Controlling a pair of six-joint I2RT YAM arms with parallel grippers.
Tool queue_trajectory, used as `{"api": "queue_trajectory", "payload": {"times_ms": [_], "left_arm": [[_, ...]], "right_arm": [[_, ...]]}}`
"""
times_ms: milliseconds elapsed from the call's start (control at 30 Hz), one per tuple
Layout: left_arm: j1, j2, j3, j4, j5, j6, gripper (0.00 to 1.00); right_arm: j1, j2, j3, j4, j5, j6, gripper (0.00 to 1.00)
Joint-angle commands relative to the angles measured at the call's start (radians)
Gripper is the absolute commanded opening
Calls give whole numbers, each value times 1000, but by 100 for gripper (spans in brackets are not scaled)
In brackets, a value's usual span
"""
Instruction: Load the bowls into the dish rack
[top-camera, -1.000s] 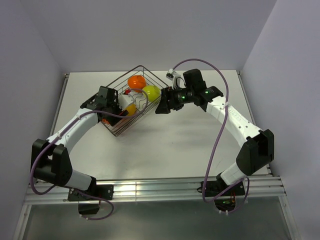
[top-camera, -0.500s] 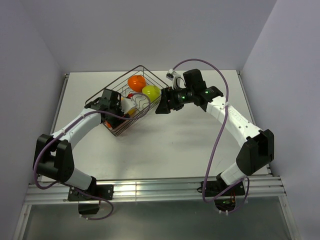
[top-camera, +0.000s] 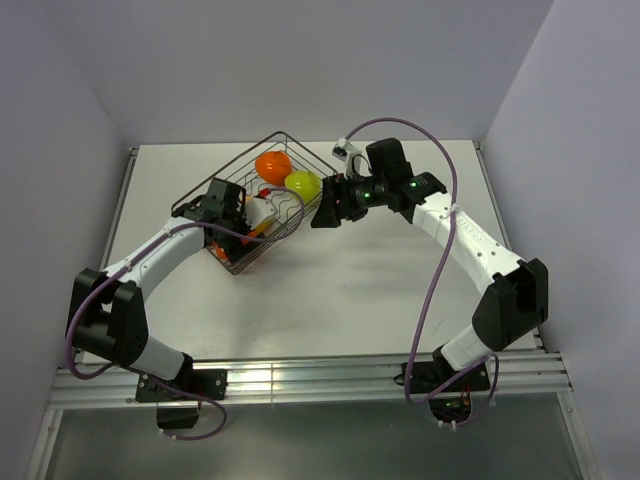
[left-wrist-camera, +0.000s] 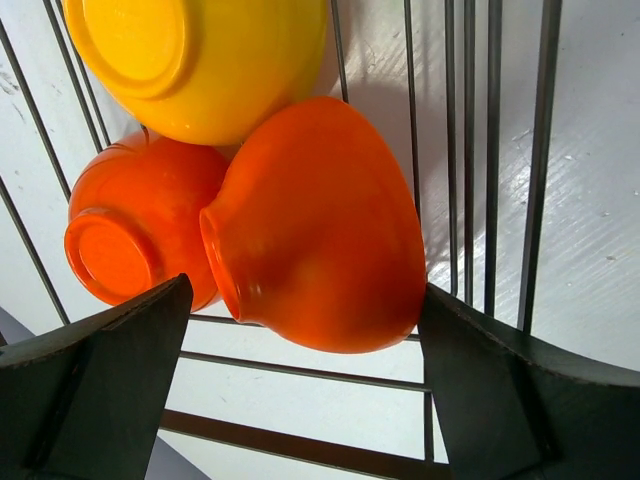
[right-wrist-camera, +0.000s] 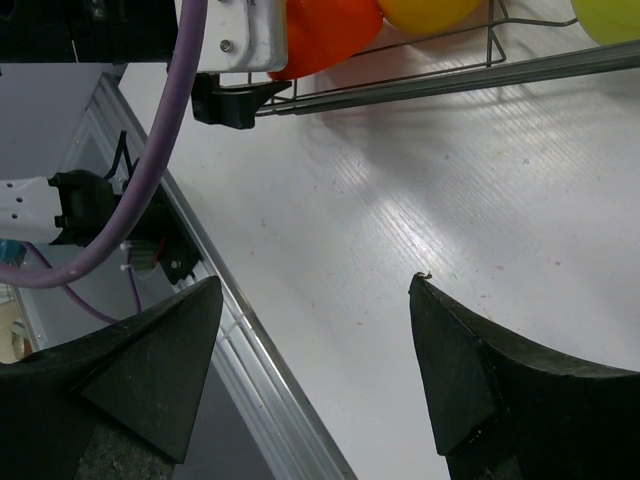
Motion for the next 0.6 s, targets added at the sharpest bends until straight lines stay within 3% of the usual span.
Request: {"api": "queue_trajectory", "payload": {"times_ms": [0,567], "left_arm": [[-10,-25,33,-29,21,-15,99],[-10,-8,172,-106,112,-67,100]], "right_arm": [[-3,-8,37,-2,10,-16,82],[-3,-12,33,-2,10,-24,83]]}}
